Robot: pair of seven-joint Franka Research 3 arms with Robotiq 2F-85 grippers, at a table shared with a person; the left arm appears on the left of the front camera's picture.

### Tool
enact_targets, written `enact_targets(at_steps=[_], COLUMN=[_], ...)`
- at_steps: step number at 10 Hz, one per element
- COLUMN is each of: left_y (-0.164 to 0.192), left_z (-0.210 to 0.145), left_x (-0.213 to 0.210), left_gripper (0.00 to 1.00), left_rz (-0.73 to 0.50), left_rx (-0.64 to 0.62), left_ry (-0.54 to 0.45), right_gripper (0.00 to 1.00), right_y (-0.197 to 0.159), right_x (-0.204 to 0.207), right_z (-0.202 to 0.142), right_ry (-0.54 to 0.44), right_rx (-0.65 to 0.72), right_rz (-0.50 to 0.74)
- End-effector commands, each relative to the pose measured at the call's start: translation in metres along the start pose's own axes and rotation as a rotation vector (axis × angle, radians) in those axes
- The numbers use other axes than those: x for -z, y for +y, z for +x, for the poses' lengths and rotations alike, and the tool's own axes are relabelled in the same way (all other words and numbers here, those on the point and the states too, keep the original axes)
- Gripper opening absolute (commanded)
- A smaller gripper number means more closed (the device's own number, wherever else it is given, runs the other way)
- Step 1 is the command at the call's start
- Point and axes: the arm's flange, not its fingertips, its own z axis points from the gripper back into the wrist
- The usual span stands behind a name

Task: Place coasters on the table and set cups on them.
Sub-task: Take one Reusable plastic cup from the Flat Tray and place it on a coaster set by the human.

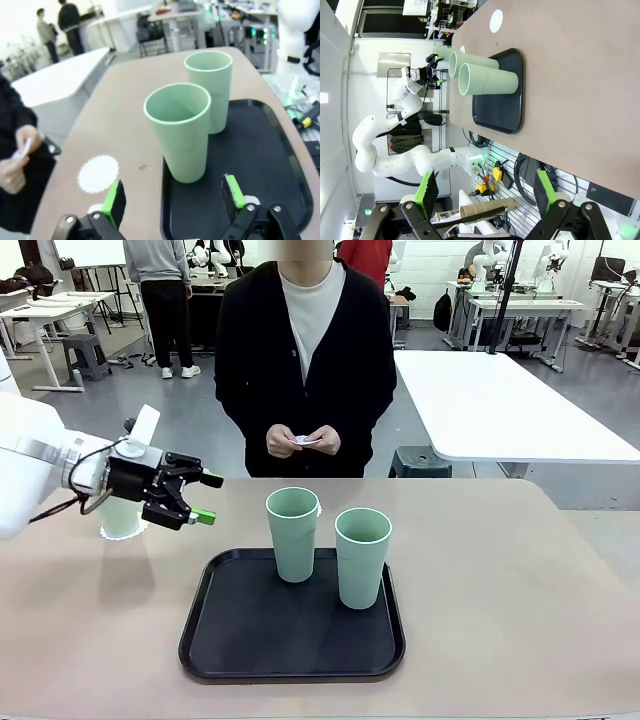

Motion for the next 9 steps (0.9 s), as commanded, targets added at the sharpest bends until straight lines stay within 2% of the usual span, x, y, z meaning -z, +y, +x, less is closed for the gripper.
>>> enact_targets(at_steps=[1,4,5,6,9], left_y=[0.001,0.0,0.002,-0.006,-0.006], left_z=[-0.003,-0.01,0.002,-0.012,-0.012], left_x=[0.015,0.022,0.013,0.024,0.024], left_gripper=[1.0,1.0,1.0,1.0,1.0], left_rz=[0.01,-0.063,-0.057,-0.033,-0.033], left_rx=[-0.047,-0.089,-0.094,-0.075,-0.075], left_ry=[0.031,0.063,0.111,0.047,0.047], right_gripper=[1.0,1.0,1.0,1.0,1.0], right_y=[-0.001,-0.001,-0.001,-0.001,-0.001], right_x=[0.0,0.0,0.0,0.0,0.0], right_z=[0.0,0.0,0.0,0.0,0.0], right_ry=[0.001,0.001,0.001,0.001,0.001], right_rx=[-0.003,-0.003,-0.003,-0.003,-0.003], right_rz=[0.009,0.009,0.009,0.009,0.009])
